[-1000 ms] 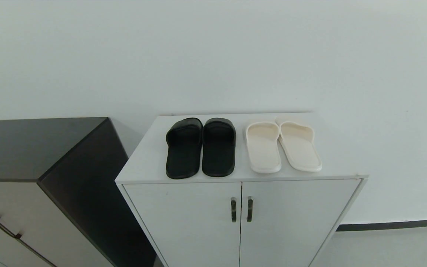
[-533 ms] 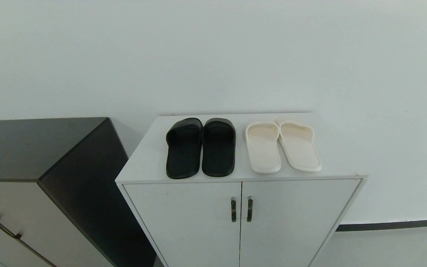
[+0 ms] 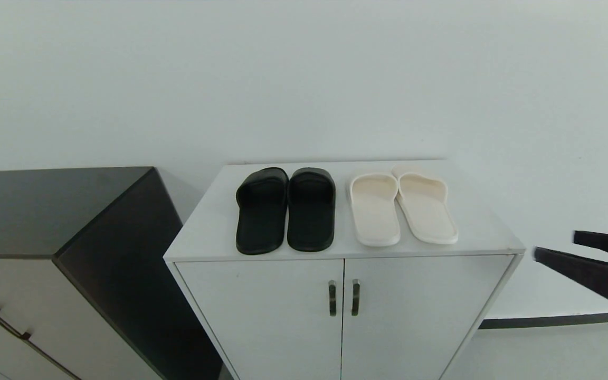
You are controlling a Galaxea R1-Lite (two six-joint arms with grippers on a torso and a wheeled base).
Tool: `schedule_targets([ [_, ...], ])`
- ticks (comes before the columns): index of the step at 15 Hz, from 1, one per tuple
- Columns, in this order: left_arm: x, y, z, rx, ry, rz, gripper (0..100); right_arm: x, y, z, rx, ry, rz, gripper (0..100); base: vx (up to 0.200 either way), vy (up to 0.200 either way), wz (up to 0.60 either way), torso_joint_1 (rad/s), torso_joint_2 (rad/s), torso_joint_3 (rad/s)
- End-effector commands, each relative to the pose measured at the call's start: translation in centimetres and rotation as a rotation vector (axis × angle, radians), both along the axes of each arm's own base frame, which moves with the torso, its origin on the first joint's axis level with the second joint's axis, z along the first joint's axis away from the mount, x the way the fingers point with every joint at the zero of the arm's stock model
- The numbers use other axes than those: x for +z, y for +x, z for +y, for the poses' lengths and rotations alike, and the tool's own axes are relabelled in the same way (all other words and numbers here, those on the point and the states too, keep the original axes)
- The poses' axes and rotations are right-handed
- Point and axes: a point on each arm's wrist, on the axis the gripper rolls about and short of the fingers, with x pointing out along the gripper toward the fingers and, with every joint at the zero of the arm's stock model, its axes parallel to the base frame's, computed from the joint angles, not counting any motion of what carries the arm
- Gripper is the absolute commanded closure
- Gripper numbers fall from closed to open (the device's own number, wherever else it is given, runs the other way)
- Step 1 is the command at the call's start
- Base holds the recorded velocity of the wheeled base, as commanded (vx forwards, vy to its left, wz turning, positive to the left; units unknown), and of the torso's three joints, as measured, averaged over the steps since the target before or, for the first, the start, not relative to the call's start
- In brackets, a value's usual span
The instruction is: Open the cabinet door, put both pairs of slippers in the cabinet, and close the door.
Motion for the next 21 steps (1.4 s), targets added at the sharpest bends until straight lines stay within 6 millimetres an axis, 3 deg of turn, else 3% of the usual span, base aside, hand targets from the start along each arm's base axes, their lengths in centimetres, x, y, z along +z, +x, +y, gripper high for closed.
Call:
schedule_targets([
  [1,0.0,0.0,0.0,0.000,0.000,0.000,100,-2.5,7.2,9.6,-0.099,-0.063,0.054,0,0.000,0.000,0.00,0.000,0.00,0.000],
  [5,0.0,0.0,0.0,0.005,-0.005,0.000,100,-2.3,12.2,13.8,-0.247,-0.042,0.001,0,0.000,0.000,0.00,0.000,0.00,0.000],
  [10,0.0,0.0,0.0,0.003,-0.007,0.000,100,-2.7,15.4,15.7,-0.338,-0.045,-0.025,0,0.000,0.000,0.00,0.000,0.00,0.000],
  [14,0.0,0.0,0.0,0.003,-0.008,0.000,100,-2.9,17.9,15.7,-0.375,-0.041,-0.034,0,0.000,0.000,0.00,0.000,0.00,0.000],
  [16,0.0,0.0,0.0,0.003,-0.017,0.000,100,-3.1,20.1,15.2,-0.400,-0.052,-0.047,0,0.000,0.000,0.00,0.000,0.00,0.000],
  [21,0.0,0.0,0.0,0.003,-0.025,0.000,100,-3.1,22.5,15.0,-0.382,-0.069,-0.073,0,0.000,0.000,0.00,0.000,0.00,0.000],
])
